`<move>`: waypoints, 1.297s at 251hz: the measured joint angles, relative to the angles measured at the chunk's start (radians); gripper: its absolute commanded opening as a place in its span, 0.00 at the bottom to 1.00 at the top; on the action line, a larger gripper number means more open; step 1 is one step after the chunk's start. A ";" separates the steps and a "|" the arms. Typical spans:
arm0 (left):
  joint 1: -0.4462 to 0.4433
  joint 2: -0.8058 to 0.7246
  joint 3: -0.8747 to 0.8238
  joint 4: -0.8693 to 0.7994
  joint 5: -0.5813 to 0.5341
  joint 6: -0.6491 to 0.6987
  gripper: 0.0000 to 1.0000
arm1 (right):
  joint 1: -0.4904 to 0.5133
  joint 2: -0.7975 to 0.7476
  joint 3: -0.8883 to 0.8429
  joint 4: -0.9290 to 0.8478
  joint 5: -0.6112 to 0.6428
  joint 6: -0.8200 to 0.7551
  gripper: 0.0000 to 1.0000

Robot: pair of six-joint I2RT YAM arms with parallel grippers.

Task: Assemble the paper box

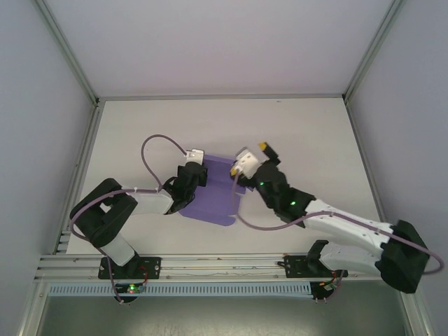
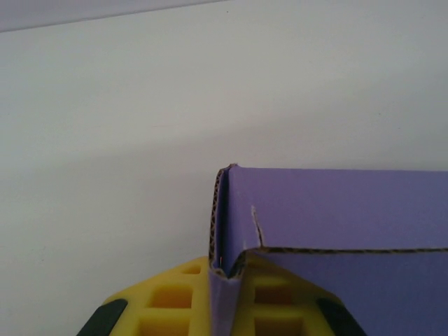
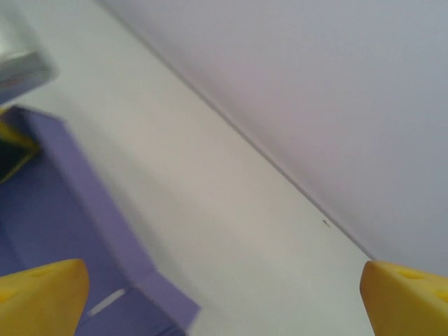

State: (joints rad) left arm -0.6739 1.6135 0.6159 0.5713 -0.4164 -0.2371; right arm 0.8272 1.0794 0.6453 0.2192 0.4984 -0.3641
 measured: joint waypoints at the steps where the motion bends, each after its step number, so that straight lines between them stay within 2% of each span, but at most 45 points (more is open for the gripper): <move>1: 0.000 -0.002 -0.001 -0.001 0.000 0.000 0.00 | -0.005 -0.003 0.000 -0.001 0.000 0.005 0.99; 39: 0.000 -0.056 -0.016 -0.007 0.001 -0.006 0.00 | -0.233 -0.028 0.026 -0.098 -0.074 0.168 0.98; 65: 0.000 -0.079 -0.021 -0.008 0.008 -0.010 0.00 | -0.296 0.019 0.050 -0.149 -0.140 0.227 0.98; 123: 0.004 -0.104 -0.031 -0.036 0.020 -0.013 0.00 | -0.302 0.162 0.099 -0.206 -0.282 0.261 0.97; 201: 0.008 -0.115 -0.028 -0.089 0.005 -0.034 0.00 | -0.250 0.202 0.099 -0.232 -0.456 0.236 0.97; 289: 0.008 -0.119 -0.026 -0.096 0.042 -0.040 0.00 | -0.189 0.317 0.100 -0.125 -0.412 0.235 0.97; 325: 0.008 -0.132 -0.024 -0.118 0.037 -0.042 0.00 | -0.174 0.307 0.100 -0.112 -0.381 0.235 0.98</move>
State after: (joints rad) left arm -0.6662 1.4818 0.5919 0.4534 -0.3794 -0.2790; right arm 0.6529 1.3861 0.7452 0.1070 0.1173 -0.1291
